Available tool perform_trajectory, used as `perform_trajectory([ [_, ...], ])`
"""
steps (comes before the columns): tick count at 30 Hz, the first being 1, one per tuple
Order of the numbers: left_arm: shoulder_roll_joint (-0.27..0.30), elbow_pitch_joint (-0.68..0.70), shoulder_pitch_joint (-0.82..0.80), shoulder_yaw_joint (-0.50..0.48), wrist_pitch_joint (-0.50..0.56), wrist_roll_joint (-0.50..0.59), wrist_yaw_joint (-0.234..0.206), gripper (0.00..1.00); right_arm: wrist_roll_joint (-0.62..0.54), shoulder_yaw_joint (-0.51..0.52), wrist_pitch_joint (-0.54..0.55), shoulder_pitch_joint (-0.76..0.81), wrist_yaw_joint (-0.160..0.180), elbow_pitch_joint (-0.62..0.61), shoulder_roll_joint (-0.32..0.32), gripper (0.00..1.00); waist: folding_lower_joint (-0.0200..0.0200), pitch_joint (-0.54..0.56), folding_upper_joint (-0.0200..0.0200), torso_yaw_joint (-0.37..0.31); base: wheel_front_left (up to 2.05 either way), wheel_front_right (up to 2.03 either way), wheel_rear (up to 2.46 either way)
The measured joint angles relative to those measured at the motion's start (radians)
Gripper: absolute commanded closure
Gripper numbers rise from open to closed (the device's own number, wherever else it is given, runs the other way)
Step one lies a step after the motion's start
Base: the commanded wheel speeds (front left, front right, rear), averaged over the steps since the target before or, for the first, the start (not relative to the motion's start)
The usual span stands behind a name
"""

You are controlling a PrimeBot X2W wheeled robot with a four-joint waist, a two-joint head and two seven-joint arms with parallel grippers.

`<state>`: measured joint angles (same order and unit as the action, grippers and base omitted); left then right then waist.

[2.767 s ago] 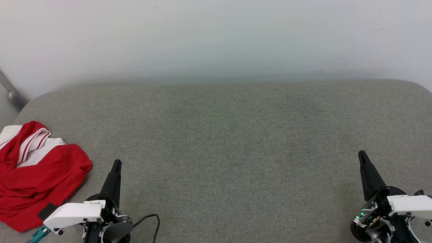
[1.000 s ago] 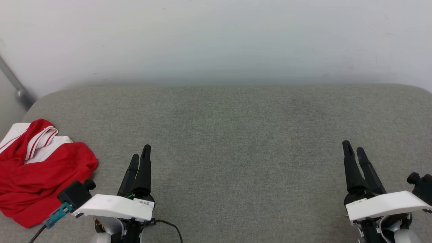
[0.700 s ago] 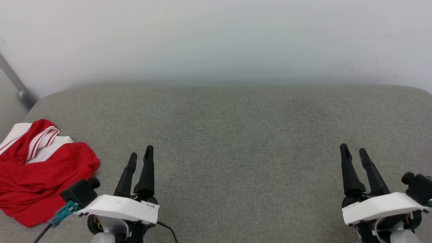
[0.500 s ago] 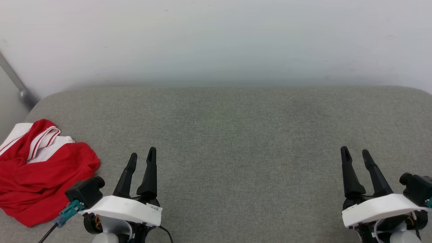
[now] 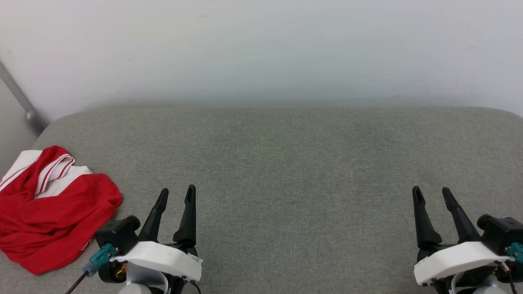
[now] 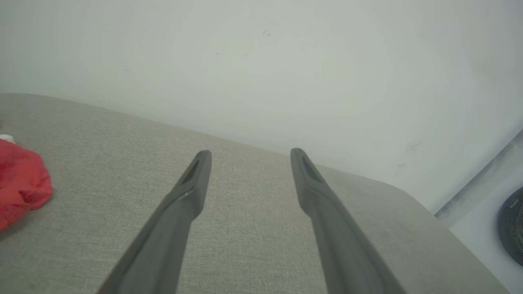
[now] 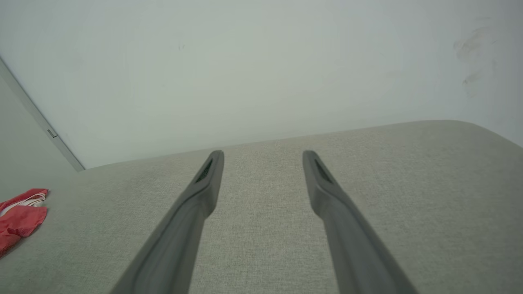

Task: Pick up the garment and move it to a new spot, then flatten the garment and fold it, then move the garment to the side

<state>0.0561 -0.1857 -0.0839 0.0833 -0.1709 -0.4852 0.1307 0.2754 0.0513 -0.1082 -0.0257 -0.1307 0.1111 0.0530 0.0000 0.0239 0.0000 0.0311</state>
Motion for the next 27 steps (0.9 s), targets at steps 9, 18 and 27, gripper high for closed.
perform_trajectory([
  [9, 0.0, -0.016, 0.0, 0.004, -0.019, 0.113, -0.004, 0.0, -0.081, 0.002, 0.005, 0.011, 0.0, -0.017, 0.0, 0.0, 0.0001, 0.004, 0.0, 0.001, 0.0, 0.0, 0.0],
  [18, 0.0, -0.021, -0.004, 0.01, -0.038, 0.21, -0.017, 0.0, -0.152, 0.009, 0.004, 0.014, 0.0, -0.032, -0.001, 0.0, 0.0, 0.005, 0.0, 0.003, 0.0, 0.0, 0.0],
  [27, 0.0, -0.04, -0.012, 0.019, -0.059, 0.293, -0.026, 0.0, -0.202, 0.015, 0.002, 0.014, 0.0, -0.029, -0.001, 0.0, 0.0, 0.001, 0.0, 0.004, 0.0, 0.0, 0.0],
])
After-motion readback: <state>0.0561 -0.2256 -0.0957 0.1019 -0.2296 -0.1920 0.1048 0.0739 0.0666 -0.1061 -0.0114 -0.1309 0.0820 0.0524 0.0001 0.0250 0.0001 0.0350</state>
